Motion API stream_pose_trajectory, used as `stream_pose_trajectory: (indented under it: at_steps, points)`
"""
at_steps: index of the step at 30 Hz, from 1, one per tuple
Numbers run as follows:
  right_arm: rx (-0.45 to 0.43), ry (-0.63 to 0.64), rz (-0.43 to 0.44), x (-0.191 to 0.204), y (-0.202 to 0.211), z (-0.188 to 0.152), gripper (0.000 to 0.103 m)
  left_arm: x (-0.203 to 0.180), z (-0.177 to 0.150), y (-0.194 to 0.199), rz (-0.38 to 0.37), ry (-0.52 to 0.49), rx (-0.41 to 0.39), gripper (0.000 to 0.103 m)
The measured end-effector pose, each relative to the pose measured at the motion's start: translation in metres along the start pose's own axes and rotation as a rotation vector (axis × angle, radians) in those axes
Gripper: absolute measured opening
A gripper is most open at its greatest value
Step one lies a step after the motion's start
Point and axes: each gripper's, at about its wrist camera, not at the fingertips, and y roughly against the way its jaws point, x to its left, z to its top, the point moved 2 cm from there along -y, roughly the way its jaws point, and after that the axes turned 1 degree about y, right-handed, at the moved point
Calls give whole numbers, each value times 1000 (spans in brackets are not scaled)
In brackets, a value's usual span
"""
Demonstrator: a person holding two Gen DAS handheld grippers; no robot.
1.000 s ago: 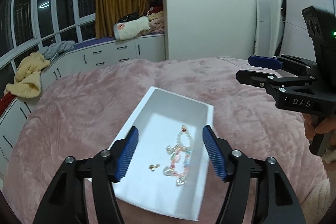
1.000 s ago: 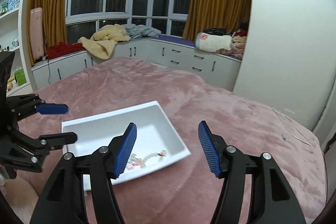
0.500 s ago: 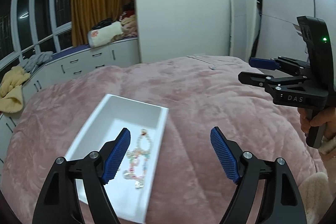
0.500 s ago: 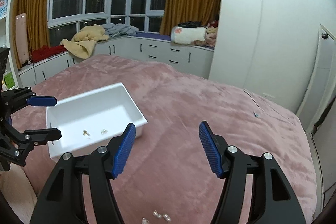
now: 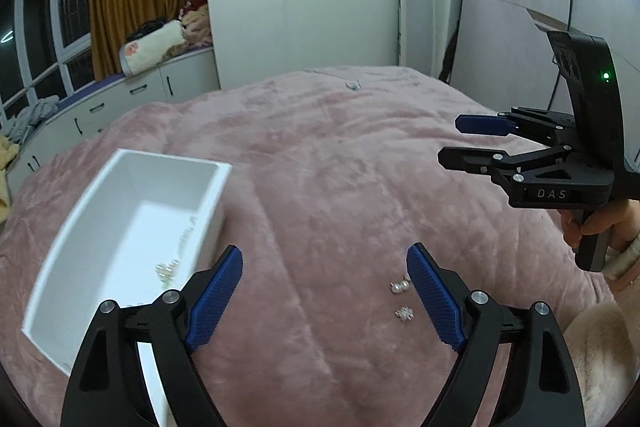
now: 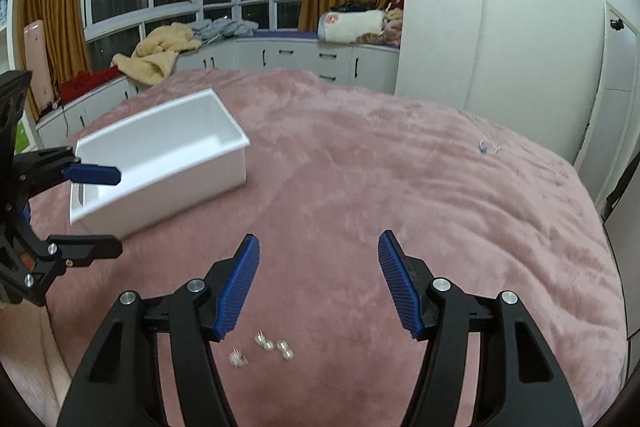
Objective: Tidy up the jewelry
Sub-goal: 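Withdraw both tools toward the starburst brooch and last pearl earring, then grasp the silver starburst brooch with the left tool while the right tool grasps the pearl earring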
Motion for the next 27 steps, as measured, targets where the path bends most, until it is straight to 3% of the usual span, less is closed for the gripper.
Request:
stream_pose_trajectory:
  at_steps: [12,20,27]
  points:
    - [94,79,91,4,-38,-67,51,-35,-47,-72,-78,-76,66,86]
    - [143,60,137,8,-60,-91,46,-50,-65,-97,-146,-132,68,86]
    - [172,56,157,15,-73,-103,45,-59,-75,-115,-146,-177,102,85]
